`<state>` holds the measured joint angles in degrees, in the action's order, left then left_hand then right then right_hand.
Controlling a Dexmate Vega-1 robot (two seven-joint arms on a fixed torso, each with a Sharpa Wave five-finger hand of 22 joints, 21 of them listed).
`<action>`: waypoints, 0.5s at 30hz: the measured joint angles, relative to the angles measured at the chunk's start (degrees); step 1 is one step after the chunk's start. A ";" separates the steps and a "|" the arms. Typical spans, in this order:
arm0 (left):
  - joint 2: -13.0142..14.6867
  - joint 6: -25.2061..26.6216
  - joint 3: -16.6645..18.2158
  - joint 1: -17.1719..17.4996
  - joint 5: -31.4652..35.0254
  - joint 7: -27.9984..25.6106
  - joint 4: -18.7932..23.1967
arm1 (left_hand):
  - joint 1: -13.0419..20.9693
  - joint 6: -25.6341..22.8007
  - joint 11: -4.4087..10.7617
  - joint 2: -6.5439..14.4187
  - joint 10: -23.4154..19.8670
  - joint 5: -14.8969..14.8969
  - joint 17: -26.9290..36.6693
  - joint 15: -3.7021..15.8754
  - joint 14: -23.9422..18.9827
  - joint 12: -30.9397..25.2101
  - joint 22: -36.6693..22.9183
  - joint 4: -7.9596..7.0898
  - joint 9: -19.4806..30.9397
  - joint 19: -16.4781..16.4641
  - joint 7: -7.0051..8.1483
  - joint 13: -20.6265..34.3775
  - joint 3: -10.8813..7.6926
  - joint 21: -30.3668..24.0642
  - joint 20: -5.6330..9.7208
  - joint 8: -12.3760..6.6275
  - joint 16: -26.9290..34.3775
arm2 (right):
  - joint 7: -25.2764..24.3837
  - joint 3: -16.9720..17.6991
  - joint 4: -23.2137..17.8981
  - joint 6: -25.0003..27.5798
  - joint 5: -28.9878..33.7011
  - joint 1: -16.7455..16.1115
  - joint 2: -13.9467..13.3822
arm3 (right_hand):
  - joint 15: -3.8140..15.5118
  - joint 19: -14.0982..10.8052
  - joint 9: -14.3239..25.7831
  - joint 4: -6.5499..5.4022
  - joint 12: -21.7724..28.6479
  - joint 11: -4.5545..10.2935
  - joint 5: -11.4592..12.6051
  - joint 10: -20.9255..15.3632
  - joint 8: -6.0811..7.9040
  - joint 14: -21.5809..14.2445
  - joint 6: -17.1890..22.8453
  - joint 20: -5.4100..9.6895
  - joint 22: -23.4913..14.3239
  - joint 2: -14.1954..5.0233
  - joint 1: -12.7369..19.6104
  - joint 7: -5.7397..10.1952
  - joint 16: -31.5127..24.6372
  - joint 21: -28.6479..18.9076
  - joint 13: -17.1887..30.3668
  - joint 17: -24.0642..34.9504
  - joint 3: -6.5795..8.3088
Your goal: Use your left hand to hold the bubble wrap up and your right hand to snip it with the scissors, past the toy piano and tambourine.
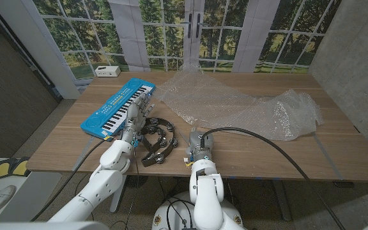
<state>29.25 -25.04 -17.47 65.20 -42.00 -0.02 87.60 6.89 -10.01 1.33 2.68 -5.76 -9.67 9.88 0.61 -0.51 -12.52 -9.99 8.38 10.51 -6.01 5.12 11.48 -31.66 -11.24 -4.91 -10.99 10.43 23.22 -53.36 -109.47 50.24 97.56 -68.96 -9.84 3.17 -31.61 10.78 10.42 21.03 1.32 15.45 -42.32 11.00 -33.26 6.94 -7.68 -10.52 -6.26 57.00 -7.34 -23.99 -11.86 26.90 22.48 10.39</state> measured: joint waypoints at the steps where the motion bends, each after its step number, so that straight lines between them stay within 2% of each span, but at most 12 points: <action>1: 0.00 0.00 0.00 0.00 -0.01 -0.04 0.00 | 0.00 0.00 0.00 0.00 0.00 0.00 0.00 0.00 0.00 0.00 0.00 0.00 0.00 0.00 0.00 0.00 0.00 0.00 0.00 0.00 0.00 | 0.00 -0.01 -0.01 0.00 0.00 0.00 -0.01 | -0.10 0.22 0.00 -0.01 0.33 -0.21 0.37 0.21 0.00 0.49 -0.44 -0.22 0.00 0.10 0.54 -0.11 0.05 0.00 0.43 0.17 0.35; 4: 0.14 -0.03 0.13 0.67 -0.02 -0.13 0.61 | 0.00 0.00 0.00 0.00 0.00 0.00 0.00 0.00 0.00 0.00 0.00 0.00 0.00 0.00 0.00 0.00 0.00 0.00 0.00 0.00 0.00 | 0.37 -0.18 -0.22 -0.24 -1.66 0.18 -0.31 | -0.12 0.69 0.30 0.13 1.30 -0.11 1.60 0.91 0.00 1.28 -0.76 -0.70 0.00 -0.21 2.91 0.15 0.27 0.21 1.93 0.62 1.46; 9: 0.16 -0.32 0.30 1.06 -0.04 -0.17 0.79 | 0.00 0.00 0.00 0.00 0.00 0.00 0.00 0.00 0.00 0.00 0.00 -0.25 0.00 0.00 0.00 0.00 0.25 0.00 0.00 0.00 0.00 | 0.57 -0.48 -0.27 -0.28 -2.28 0.44 -0.64 | -0.20 1.29 0.30 -0.11 4.42 0.25 3.13 0.97 0.00 1.36 -1.34 -0.84 0.00 -0.30 4.19 0.19 -0.58 0.21 5.38 2.67 1.70; 11: 0.16 -0.47 0.34 1.17 -0.08 -0.17 0.80 | 0.00 0.00 -0.01 0.00 0.01 0.00 0.00 0.00 0.00 0.00 0.00 -0.25 0.00 0.00 0.00 0.00 0.25 0.00 0.00 0.00 0.00 | 0.58 -0.56 -0.25 -0.28 -2.94 0.49 -0.70 | -0.20 1.45 0.30 -0.54 6.03 0.76 3.61 0.45 0.00 1.36 -1.31 -0.82 0.00 0.00 4.48 0.18 -1.21 0.21 7.07 3.59 1.72; 15: 0.16 -0.70 0.40 1.32 -0.12 -0.17 0.80 | 0.00 0.00 0.00 0.00 0.41 0.00 0.00 0.00 0.00 0.00 0.00 -0.25 0.00 0.00 0.00 0.00 0.25 0.00 0.00 0.00 0.00 | -0.05 -0.79 -0.04 -0.10 -3.76 0.58 -0.93 | -0.10 1.96 0.30 -0.92 8.70 0.97 4.62 0.45 0.27 -0.01 0.18 -0.30 0.00 -0.46 4.93 0.16 -2.08 0.21 9.64 4.74 1.83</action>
<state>29.41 -25.75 -17.06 66.52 -42.12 -0.19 88.40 6.89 -10.01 1.33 2.68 -5.35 -9.67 9.88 0.61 -0.52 -12.52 -9.99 8.13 10.51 -6.01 5.12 11.48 -31.42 -11.24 -4.91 -10.99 10.43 23.16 -54.15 -109.52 50.14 93.80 -68.38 -10.77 3.07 -29.65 11.08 9.50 29.73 2.30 20.06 -41.87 11.27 -33.27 7.12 -7.99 -10.53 -6.72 61.93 -7.19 -26.07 -11.66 36.54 27.21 12.22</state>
